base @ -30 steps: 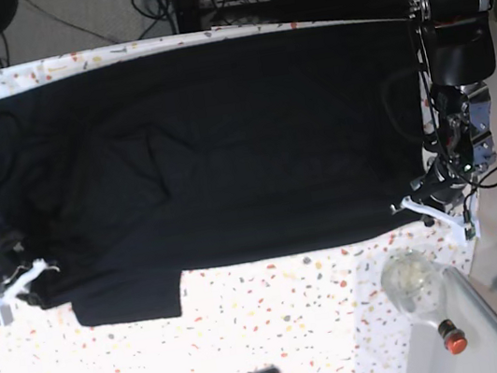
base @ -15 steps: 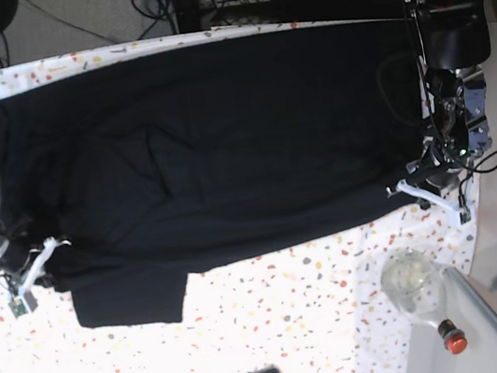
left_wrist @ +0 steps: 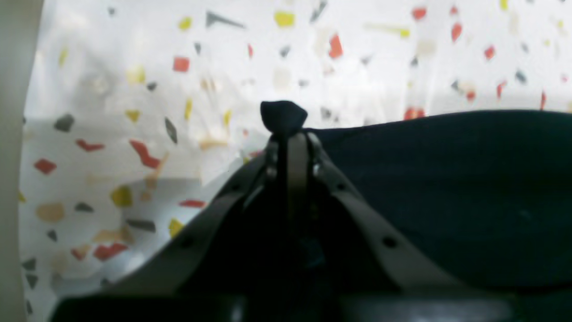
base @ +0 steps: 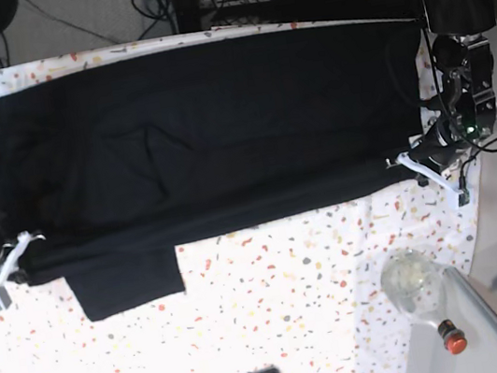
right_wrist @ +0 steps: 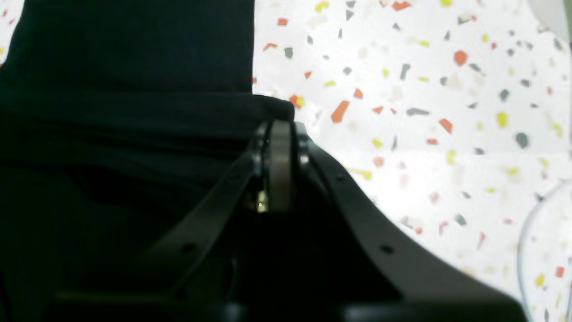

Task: Layout the t-shirt on the table in an organized manner, then fold the t-shirt properly
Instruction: 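Fold the shirt hem with both grippers toward the collar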

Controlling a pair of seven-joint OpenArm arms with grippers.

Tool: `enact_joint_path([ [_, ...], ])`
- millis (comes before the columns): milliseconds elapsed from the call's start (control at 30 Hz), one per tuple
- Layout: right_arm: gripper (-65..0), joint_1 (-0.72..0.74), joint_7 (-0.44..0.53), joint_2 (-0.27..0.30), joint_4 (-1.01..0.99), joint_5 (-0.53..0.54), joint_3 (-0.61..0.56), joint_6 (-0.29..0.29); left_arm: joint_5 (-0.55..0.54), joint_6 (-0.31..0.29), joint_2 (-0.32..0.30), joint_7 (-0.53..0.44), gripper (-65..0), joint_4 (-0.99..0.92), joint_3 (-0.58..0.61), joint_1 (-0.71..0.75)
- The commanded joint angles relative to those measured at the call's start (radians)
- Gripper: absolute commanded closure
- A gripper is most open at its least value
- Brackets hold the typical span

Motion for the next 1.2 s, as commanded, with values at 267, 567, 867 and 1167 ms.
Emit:
enact_joint_path([
  [267, 0.0, -0.115, -0.083, -0.017, 0.198, 0.001, 0.112, -0.008, -0.002, 0.01, -0.027, 0.025, 0.0, 0.17, -0.061, 0.124],
  [567, 0.0, -0.253, -0.194, -0.058, 0.356, 0.001, 0.164, -0.008, 0.006, 0.01, -0.025, 0.045, 0.0, 0.24, -0.109, 0.246],
  [867, 0.0, -0.334, -0.194, -0.086, 0.366, 0.001, 0.164, -0.008, 0.01, 0.01, -0.028, 0.005, 0.0, 0.225, -0.107, 0.275],
  [1167, 0.0, -0.42, -0.215, -0.092, 0.46, 0.001, 0.166, -0.008, 0.01, 0.01, -0.024, -0.001, 0.0, 0.184, -0.107, 0.272],
])
